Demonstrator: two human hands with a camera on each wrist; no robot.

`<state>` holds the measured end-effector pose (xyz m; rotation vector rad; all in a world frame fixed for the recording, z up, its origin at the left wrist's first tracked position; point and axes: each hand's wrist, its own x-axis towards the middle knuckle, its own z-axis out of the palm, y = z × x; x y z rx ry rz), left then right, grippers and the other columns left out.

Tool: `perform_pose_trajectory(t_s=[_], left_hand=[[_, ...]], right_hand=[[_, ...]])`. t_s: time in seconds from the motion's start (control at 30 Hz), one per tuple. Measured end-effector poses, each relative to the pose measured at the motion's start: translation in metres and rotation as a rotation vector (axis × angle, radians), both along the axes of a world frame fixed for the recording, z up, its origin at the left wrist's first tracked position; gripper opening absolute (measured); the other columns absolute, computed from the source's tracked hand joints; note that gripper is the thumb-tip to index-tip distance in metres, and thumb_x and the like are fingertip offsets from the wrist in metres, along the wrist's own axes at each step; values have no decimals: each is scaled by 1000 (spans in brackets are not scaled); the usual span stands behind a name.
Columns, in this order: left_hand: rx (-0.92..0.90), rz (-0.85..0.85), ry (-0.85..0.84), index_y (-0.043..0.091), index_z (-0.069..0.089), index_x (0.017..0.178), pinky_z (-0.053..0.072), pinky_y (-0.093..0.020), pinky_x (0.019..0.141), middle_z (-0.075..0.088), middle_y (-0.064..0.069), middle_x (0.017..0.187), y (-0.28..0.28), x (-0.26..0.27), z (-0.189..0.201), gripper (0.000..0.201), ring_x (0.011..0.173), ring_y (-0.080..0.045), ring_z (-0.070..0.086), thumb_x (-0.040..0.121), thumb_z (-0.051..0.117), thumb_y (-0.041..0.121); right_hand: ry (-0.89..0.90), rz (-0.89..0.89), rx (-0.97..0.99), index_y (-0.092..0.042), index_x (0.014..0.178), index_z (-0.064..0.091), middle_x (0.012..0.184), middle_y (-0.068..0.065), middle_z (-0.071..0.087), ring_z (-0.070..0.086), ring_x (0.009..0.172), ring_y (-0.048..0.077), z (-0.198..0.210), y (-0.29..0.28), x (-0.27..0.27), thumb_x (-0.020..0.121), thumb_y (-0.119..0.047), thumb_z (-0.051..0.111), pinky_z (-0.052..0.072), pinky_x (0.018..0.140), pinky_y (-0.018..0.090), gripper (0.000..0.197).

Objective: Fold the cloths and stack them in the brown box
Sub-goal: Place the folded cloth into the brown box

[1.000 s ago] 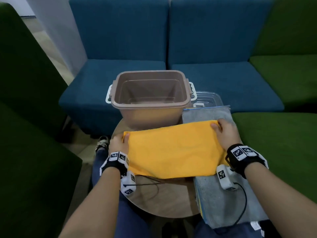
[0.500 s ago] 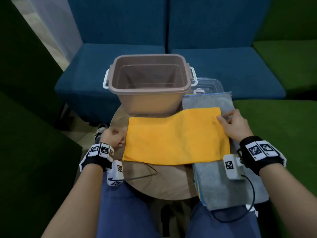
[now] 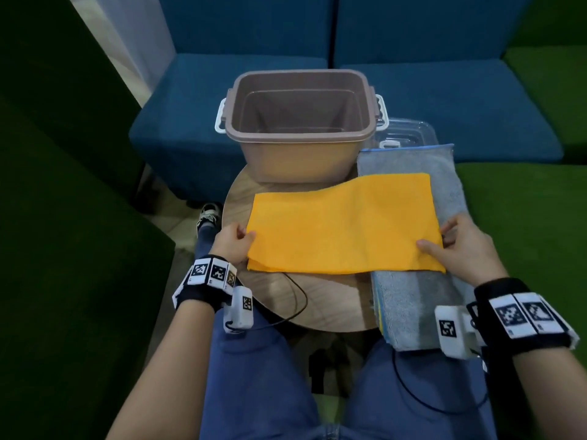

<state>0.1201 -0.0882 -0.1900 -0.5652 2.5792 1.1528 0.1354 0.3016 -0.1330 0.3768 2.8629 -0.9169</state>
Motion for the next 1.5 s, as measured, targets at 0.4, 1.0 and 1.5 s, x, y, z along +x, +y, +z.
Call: perform_pose_trajectory(t_s=[0.4,1.0,1.5], left_hand=[[83,169,98,13,56,63,40,-27,67,54,1,65,8,22,-1,27,72,-19,52,85,70,9],[179,263,45,15,67,74,53,-42,90,69,-13,89,-4,30,-24,12,85,-23,62,83,74,15],[382,365,75,7,60,71,38,-12,38,55,-2,45,-16,3,56,19,33,-3,45,87,66,0]], right_hand=[[393,13,-208,-10,91,62,88,3,65,59,75,22,12,-5,3,91,-3,62,48,70,34,7],[22,-26,-463,-16,78,43,78,4,50,48,69,18,-13,-5,19,91,-4,62,44,63,34,26],[92,-282,-459,-13,54,48,53,5,47,45,47,16,29,2,-26,78,-20,81,43,53,27,41]])
